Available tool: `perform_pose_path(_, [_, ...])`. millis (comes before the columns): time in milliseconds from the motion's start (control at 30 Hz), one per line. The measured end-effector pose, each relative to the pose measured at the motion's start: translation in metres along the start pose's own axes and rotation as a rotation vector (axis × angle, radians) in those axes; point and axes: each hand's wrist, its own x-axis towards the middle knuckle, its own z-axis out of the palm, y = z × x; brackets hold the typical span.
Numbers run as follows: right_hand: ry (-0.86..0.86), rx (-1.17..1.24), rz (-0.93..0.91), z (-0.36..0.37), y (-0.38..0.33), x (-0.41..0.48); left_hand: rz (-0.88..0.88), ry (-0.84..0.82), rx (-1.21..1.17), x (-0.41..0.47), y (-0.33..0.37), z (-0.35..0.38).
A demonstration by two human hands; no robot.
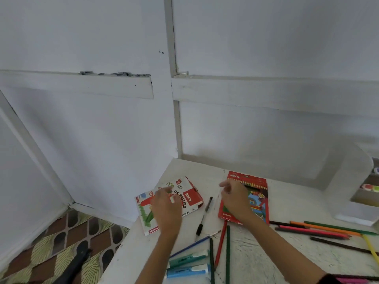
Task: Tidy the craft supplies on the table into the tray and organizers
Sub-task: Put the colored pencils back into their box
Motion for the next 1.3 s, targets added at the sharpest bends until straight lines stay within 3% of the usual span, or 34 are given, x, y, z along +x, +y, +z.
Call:
perform_pose_path(67, [-0.183,0.019,-0.037,0.02,-0.021,0.01,-0.183,0.117,0.109,0.021,-0.023,-0.017])
perform_pose_path(100, [-0.253,0.001,-0.021,0.03,-0.029,0.014,-0.284,0.095,0.167,0.03,-0.038,-0.022])
perform_pose_path(200, [-0.323,-0.05,0.073,0.056,-0.04,0.022,-0.492,-0.144,0.19,0.044,-0.073,-0.03])
perform_pose_path(267, [-0.312,-0.035,0.119,0.063,-0.045,0.022,-0.54,-0.231,0.025,0.043,-0.08,-0.031])
perform_pose_path(467, [-0.278,0.224,0.205,0.048,-0.054,0.011,-0.457,-0.031,-0.3,0.031,-0.055,-0.045])
perform_pose_path(700, [-0.223,0.436,0.153,-0.01,-0.063,-0.021,-0.382,-0.049,-0.44,0.001,0.016,-0.047])
perform_pose_path(900, [0.027,0.557,0.126,-0.092,-0.04,-0.064,-0.402,-0.186,-0.629,-0.053,0.071,-0.049])
perform_pose_path(1300, [0.161,0.58,0.31,-0.227,0.102,-0.204,-0.436,-0.513,-0.655,-0.248,0.117,0.004])
